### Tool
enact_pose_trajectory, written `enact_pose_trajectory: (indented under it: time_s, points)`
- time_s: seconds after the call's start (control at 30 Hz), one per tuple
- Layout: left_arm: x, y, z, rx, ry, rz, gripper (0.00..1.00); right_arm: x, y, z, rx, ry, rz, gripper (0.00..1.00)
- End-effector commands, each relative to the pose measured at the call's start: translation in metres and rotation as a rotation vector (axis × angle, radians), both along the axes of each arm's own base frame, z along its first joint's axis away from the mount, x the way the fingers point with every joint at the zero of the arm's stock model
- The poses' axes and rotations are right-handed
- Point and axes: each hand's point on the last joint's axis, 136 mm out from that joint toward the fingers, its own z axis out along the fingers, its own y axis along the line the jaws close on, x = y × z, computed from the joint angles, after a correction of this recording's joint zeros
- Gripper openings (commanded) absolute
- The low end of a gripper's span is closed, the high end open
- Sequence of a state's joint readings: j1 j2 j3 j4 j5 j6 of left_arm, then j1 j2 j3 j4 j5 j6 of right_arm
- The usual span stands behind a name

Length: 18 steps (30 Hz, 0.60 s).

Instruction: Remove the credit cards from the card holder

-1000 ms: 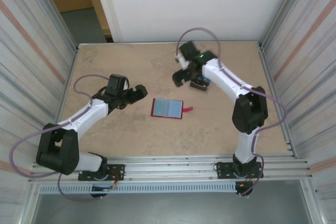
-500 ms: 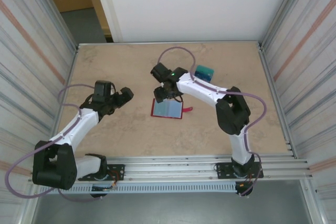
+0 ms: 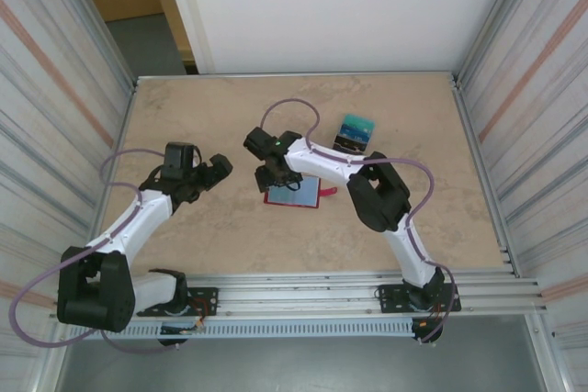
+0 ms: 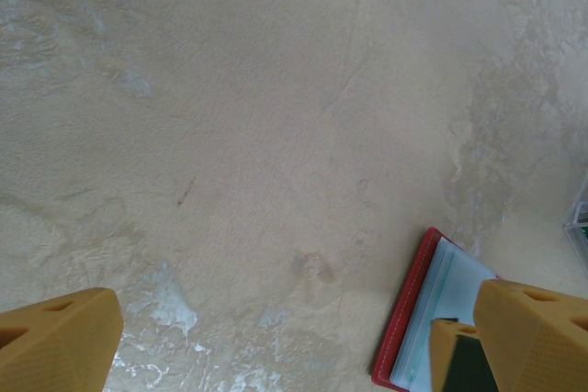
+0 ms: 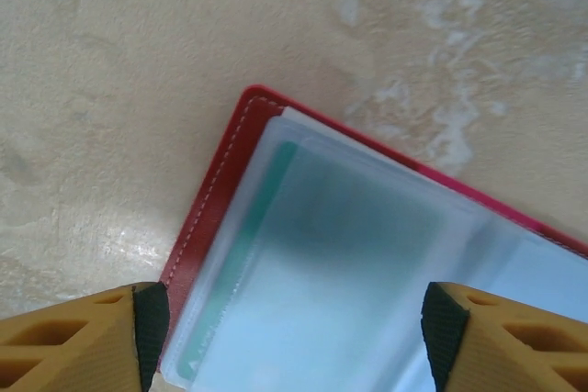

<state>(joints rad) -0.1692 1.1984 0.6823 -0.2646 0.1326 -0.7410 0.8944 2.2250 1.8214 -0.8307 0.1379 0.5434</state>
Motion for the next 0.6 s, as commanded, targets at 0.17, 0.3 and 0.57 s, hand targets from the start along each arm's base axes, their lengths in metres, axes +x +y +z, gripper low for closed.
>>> enact_pose_trajectory:
  time_s: [0.17, 0.3, 0.57]
  points:
    - [-0.002, 0.002, -0.004, -0.007, 0.017, 0.014, 0.99, -0.009, -0.007, -0.017, -0.048, 0.036, -0.026, 0.72]
    - [-0.001, 0.002, -0.004, -0.012, 0.016, 0.014, 0.99, -0.012, -0.007, -0.017, -0.035, 0.041, -0.019, 0.71]
    - [-0.001, 0.0, -0.005, -0.021, 0.019, 0.01, 0.99, -0.028, 0.009, -0.016, 0.097, 0.095, 0.046, 0.58]
